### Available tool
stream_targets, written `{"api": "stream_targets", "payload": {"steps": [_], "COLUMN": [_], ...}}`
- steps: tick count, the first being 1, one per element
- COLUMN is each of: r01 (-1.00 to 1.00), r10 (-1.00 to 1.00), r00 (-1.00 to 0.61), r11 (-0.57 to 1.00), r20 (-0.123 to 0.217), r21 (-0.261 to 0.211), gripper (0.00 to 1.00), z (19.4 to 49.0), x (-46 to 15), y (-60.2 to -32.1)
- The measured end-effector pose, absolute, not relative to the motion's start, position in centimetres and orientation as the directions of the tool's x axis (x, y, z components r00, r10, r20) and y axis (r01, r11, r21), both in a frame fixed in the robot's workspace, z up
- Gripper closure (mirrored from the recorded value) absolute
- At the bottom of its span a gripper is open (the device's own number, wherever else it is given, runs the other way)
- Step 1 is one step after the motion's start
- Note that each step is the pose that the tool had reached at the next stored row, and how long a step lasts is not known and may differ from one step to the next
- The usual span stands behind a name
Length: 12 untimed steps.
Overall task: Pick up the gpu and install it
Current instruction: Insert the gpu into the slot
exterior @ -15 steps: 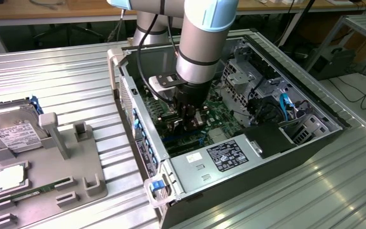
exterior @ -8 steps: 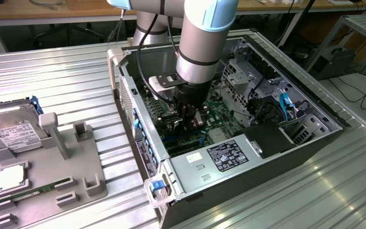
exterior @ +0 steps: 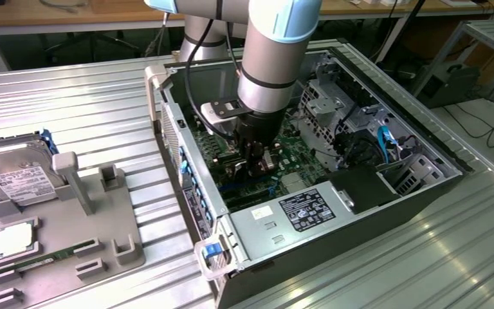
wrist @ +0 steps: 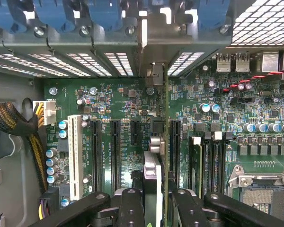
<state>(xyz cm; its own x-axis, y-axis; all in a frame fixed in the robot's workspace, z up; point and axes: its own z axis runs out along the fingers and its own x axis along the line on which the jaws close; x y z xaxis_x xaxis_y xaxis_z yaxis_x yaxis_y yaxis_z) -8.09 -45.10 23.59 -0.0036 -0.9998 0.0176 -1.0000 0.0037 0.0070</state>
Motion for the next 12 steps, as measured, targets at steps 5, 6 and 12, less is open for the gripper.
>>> {"api": "stream_targets", "payload": {"steps": [5, 6, 12], "r01": [-1.000, -1.000, -1.000], "r10": [-1.000, -1.000, -1.000], "r00": [-0.004, -0.004, -0.004], "r11": [0.004, 0.004, 0.004], "r20": [0.018, 0.018, 0.018], "r21": [0.007, 0.007, 0.007], "gripper": [0.72, 0.72, 0.72], "z": [23.60, 23.59, 23.60], "x": [-8.09, -8.09, -8.09], "y": [-45.10, -45.10, -45.10]}}
